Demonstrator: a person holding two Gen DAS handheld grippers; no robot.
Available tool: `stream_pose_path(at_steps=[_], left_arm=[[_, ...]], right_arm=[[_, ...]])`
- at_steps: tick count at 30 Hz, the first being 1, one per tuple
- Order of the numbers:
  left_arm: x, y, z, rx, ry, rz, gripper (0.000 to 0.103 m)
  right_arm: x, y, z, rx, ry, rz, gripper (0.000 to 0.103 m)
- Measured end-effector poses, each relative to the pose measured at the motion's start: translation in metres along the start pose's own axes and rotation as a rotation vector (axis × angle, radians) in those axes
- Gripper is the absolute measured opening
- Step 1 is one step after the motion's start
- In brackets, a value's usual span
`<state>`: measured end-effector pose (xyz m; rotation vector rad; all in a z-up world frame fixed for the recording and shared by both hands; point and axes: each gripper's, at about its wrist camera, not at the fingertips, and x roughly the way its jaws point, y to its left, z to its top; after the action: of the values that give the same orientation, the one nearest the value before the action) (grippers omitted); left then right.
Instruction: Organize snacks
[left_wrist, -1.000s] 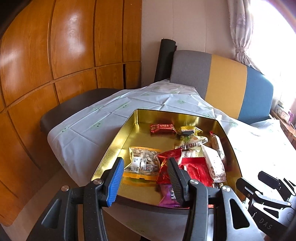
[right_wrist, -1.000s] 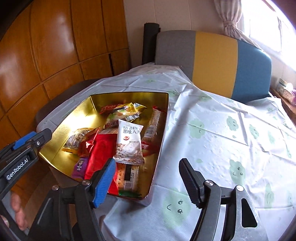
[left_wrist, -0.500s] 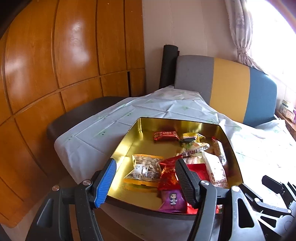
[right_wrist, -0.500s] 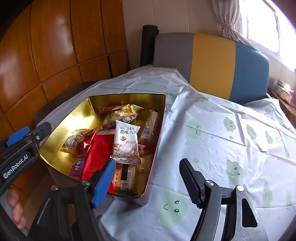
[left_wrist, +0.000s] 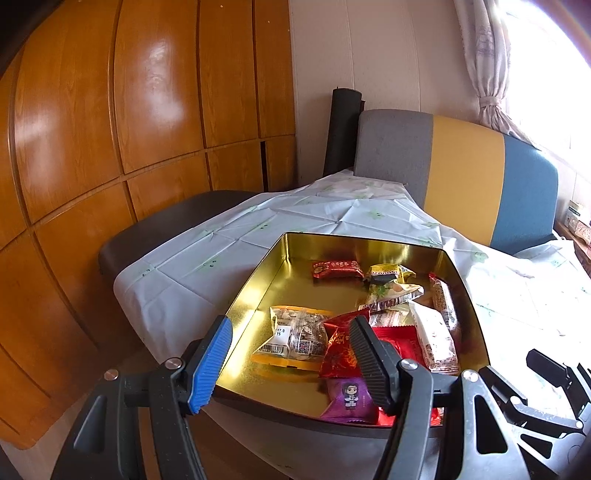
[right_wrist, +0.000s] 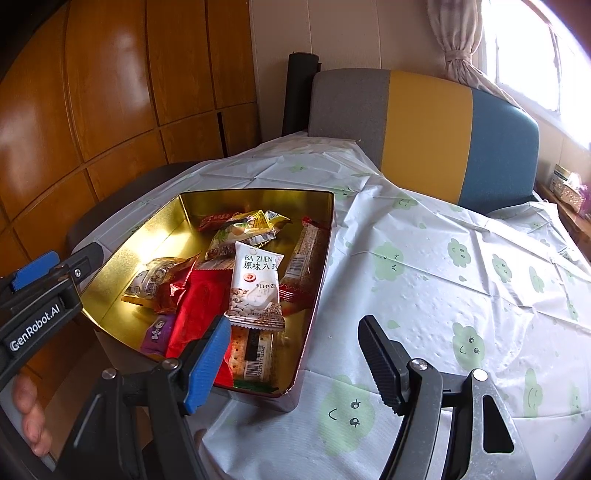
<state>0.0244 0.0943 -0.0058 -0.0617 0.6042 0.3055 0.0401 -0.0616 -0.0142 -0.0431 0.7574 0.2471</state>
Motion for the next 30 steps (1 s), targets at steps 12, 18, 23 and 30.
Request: stream_pose_path(at_steps=[12, 18, 23, 30], left_arm=[[-0.002, 0.0009, 0.0003, 0.006, -0.003, -0.002, 0.067], [-0.0019, 0.0011, 0.0008, 0.004, 0.003, -0.009, 0.067], [-0.0027, -0.0001, 0.0006, 0.007, 0.003, -0.017, 0.067], [-0.002, 0.0006, 0.0001, -0.004, 0.012, -0.026, 0.067]], right_arm=[[-0.0006, 0.0, 0.0001, -0.003, -0.004, -0.002, 0.072], [-0.0006, -0.0004, 0.0, -0.004, -0.005, 0.0, 0.072], [-0.0007, -0.0003, -0.0003, -0.008, -0.007, -0.001, 0.072], [-0.0016, -0.0011, -0.0006, -0.006, -0.01, -0.003, 0.073]])
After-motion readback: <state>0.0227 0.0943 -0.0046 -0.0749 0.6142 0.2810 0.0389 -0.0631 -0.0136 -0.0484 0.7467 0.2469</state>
